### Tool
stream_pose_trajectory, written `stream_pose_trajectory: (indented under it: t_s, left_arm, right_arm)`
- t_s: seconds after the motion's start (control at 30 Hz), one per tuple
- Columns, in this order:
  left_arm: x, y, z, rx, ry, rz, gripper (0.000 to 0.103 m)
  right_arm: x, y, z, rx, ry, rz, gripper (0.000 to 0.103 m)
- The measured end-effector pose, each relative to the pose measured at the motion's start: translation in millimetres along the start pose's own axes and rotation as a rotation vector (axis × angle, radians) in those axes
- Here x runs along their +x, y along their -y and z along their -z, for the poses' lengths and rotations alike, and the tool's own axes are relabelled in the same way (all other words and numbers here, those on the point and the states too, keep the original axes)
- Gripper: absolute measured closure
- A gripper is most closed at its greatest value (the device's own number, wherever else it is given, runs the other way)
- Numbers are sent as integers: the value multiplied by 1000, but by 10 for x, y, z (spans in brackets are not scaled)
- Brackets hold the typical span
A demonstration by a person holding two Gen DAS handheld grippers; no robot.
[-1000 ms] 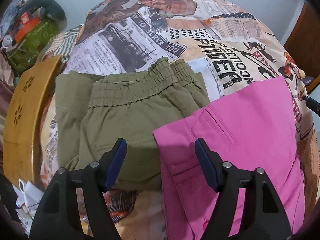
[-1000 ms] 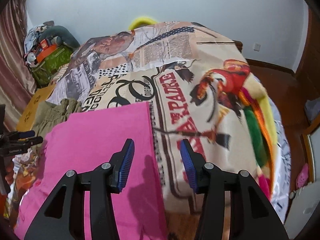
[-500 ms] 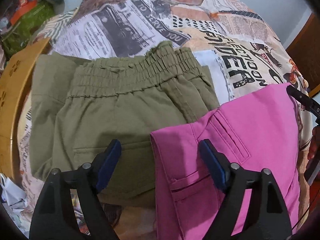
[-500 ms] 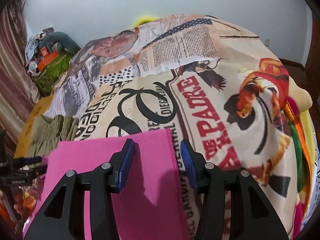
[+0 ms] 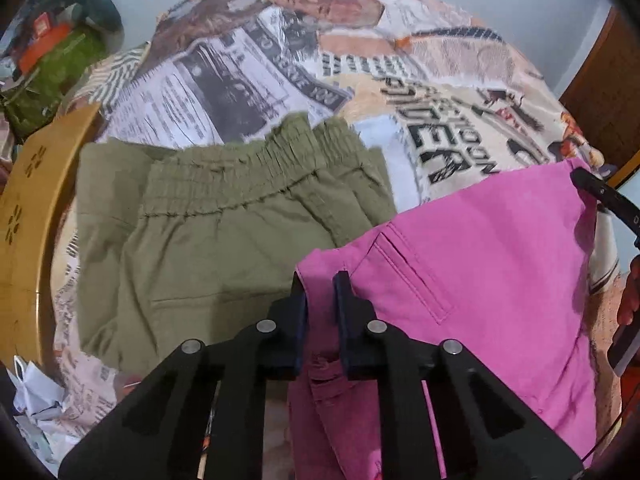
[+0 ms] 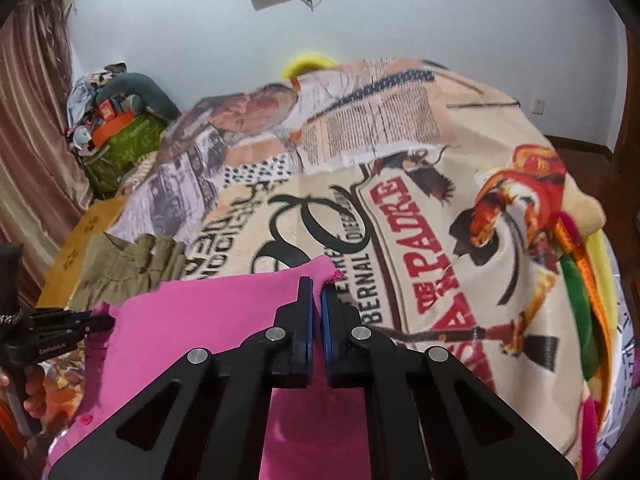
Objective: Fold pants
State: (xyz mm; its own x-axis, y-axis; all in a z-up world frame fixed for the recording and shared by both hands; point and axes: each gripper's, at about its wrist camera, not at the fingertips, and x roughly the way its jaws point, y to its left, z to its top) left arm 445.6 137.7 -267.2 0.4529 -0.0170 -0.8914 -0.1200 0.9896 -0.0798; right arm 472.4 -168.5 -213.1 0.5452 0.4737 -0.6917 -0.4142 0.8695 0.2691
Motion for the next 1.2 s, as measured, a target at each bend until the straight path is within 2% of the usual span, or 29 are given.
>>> stream_pose_trajectory:
  t_s: [0.3,0.53,0.87,1.03,1.2]
  left_arm:
    - [-765,122,-93,23,125,7,90]
    - [-1351,237,-14,54,209,14,90]
    - [-1808,349,472,100,220,28,90]
    - [-1887,360,775,102,212,18,90]
    - [-1918,358,1062,111,194,21,90]
  right_arm:
    - [-628,-198,-210,-17,111,9,100]
    - [-1182,-350,-268,-30,177,12,100]
    - [-1780,-543,162,-27,193,-17,100]
    - [-2004,-611,434,-22,202,-12,100]
    - [-2114,-625,784,-15,168,-10,100]
